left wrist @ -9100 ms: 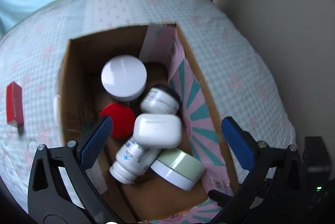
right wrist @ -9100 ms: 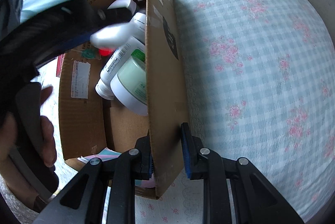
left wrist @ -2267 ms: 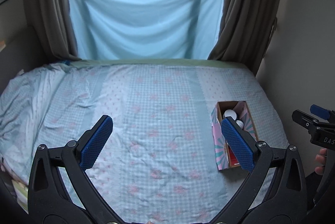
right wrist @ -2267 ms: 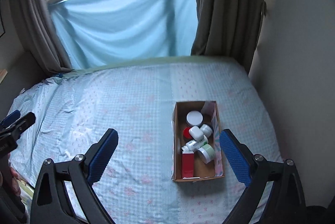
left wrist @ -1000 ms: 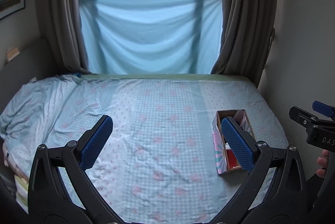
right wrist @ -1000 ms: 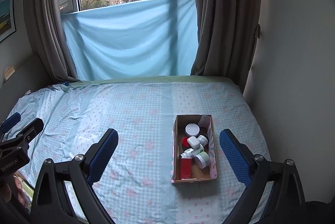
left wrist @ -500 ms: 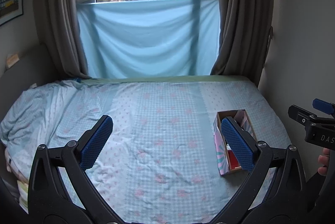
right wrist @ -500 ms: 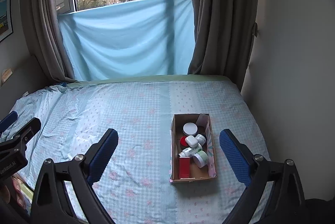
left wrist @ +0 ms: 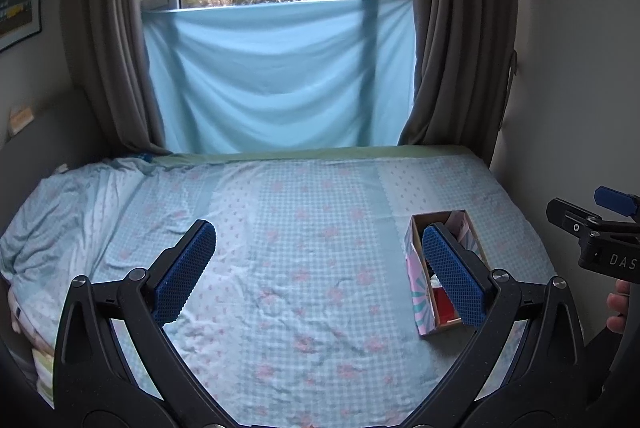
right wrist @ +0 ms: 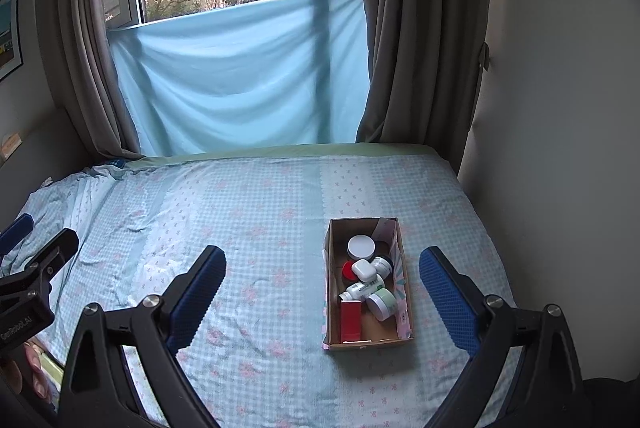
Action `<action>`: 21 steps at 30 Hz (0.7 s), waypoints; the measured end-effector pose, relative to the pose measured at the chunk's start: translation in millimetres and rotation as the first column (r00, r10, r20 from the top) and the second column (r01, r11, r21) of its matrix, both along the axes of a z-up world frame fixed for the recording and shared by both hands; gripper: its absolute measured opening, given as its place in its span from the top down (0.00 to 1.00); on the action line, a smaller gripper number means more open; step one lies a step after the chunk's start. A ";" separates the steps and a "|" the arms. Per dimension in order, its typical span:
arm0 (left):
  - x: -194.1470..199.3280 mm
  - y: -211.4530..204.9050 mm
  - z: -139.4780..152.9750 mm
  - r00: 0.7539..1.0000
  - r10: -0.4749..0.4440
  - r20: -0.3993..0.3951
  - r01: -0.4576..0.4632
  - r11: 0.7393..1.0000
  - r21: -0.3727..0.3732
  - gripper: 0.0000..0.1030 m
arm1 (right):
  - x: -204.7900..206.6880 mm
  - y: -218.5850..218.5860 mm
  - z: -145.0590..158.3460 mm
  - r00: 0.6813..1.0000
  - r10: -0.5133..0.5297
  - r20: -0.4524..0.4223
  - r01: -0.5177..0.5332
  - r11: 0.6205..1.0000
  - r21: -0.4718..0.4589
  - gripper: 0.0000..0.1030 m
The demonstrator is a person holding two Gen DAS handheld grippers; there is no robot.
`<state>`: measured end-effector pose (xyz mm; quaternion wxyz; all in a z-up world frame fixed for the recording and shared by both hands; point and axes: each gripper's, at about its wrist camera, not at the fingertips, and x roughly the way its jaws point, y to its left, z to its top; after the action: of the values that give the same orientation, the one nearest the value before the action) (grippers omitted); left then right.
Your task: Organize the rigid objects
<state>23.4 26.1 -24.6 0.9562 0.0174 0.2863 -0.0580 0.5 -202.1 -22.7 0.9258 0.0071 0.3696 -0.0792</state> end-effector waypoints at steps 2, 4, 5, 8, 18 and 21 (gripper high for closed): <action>0.3 -0.1 -0.3 1.000 -0.001 -0.001 0.001 1.000 -0.001 0.00 | 0.0 0.0 0.0 1.000 0.000 0.000 0.000 1.000 0.000 0.06; 0.7 0.0 0.0 1.000 -0.001 -0.001 0.001 1.000 0.000 0.00 | 0.8 -1.0 0.4 1.000 -0.003 0.000 0.003 1.000 0.000 0.06; 0.9 0.0 -0.2 1.000 -0.003 -0.001 0.003 1.000 -0.001 0.00 | 1.5 -1.7 0.4 1.000 -0.005 0.000 0.005 1.000 0.000 0.06; 1.8 -0.1 -0.8 1.000 -0.003 0.000 0.003 1.000 0.004 0.00 | 2.1 -2.0 0.7 1.000 -0.005 0.001 0.005 1.000 0.000 0.06; 0.2 -5.6 2.8 0.998 0.041 0.043 -0.044 0.997 0.067 0.00 | 6.9 -6.5 1.3 1.000 -0.016 0.001 0.016 1.000 -0.003 0.06; 0.3 -6.3 4.3 0.998 0.031 0.049 -0.034 0.998 0.059 0.00 | 7.4 -7.1 0.9 1.000 -0.018 0.000 0.018 1.000 -0.005 0.06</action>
<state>23.7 19.8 -20.3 0.9627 0.0430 0.2650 -0.0332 7.9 -209.2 -21.7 0.9250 0.0081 0.3694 -0.0883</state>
